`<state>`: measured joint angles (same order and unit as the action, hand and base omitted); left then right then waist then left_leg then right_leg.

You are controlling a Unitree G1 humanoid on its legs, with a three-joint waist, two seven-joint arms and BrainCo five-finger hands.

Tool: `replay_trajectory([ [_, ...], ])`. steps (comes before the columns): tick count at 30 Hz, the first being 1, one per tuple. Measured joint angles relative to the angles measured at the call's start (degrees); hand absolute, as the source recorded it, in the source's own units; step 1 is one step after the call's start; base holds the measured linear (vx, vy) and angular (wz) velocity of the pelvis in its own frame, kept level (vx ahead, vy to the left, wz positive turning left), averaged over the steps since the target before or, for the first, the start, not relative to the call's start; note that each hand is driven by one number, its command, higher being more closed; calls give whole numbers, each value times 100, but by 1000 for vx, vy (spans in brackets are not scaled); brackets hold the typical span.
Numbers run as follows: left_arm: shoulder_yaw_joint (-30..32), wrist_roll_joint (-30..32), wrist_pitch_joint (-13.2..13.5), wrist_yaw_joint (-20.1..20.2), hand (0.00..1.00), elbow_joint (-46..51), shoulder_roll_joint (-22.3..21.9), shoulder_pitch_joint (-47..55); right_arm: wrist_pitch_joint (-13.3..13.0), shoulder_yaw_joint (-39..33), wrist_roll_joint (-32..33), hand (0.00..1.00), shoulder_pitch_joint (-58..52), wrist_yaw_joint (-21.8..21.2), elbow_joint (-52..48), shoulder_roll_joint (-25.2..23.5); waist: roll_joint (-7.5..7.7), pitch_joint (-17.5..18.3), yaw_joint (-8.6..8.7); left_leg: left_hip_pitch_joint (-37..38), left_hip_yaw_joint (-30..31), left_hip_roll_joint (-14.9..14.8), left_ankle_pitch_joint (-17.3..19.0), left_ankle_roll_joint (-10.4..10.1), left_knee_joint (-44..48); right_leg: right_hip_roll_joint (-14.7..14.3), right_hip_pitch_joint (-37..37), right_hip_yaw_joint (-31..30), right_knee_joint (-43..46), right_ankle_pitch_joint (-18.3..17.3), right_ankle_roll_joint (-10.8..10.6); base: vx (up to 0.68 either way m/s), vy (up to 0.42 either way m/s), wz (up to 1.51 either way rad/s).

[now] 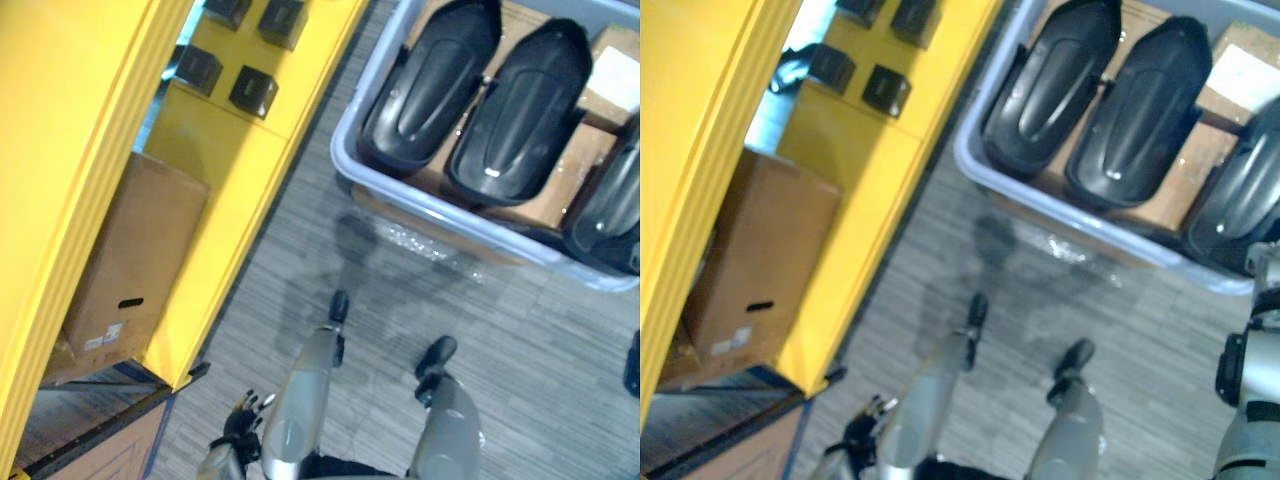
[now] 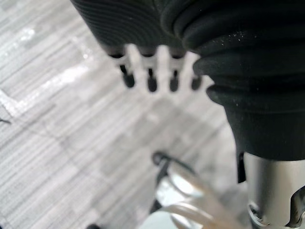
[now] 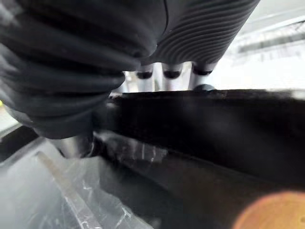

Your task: Walk over and take plastic housings, then place them on the shelf

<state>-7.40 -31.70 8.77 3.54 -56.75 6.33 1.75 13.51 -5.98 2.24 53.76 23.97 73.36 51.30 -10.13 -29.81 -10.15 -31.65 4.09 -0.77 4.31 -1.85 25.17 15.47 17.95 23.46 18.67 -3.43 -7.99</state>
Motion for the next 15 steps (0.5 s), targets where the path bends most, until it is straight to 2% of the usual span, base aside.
replay_trajectory([
  [4, 56, 1, 1, 0, 0, 134, 14, 96, -259, 129, -87, 100, -30, 237, -268, -164, 67, 17, 6, 187, -4, -90, -6, -34, -107, -125, -200, -5, -187, 31, 37, -44, -36, -7],
  [7, 232, -6, 26, 18, 0, 181, 51, 178, -372, 268, -93, 100, -206, 626, -967, -335, 302, 37, 7, 266, -62, -183, -50, -78, -231, -228, -233, -51, -353, 119, 75, -4, -50, -13],
  [9, 250, -184, -2, 26, 0, 240, 173, 223, -386, 270, -147, 100, -346, 826, -1364, -464, 558, 58, 10, 485, -129, -223, -94, -123, -395, -271, -417, -52, -494, 185, 96, 55, -48, -8],
  [11, 351, -225, -11, 29, 0, 354, 230, 331, -449, 268, -213, 100, -528, 977, -1638, -597, 749, 144, 24, 684, -146, -223, -105, -142, -529, -276, -583, -55, -607, 192, 92, 74, -38, -4],
  [13, 510, -226, -9, 38, 0, 463, 235, 380, -496, 266, -319, 100, -735, 1136, -2009, -659, 893, 215, 49, 837, -153, -213, -106, -142, -634, -288, -751, -32, -725, 207, 85, 81, -25, 2],
  [14, 529, -226, -9, 37, 0, 484, 241, 381, -497, 265, -322, 100, -777, 1161, -2104, -671, 917, 219, 55, 876, -152, -212, -108, -145, -667, -294, -794, -22, -759, 218, 84, 65, -17, 3],
  [15, 629, -225, -12, 36, 0, 568, 242, 410, -583, 249, -327, 100, -874, 1279, -2309, -779, 997, 245, 79, 951, -158, -214, -109, -148, -709, -312, -878, -16, -841, 246, 89, 58, -10, 3],
])
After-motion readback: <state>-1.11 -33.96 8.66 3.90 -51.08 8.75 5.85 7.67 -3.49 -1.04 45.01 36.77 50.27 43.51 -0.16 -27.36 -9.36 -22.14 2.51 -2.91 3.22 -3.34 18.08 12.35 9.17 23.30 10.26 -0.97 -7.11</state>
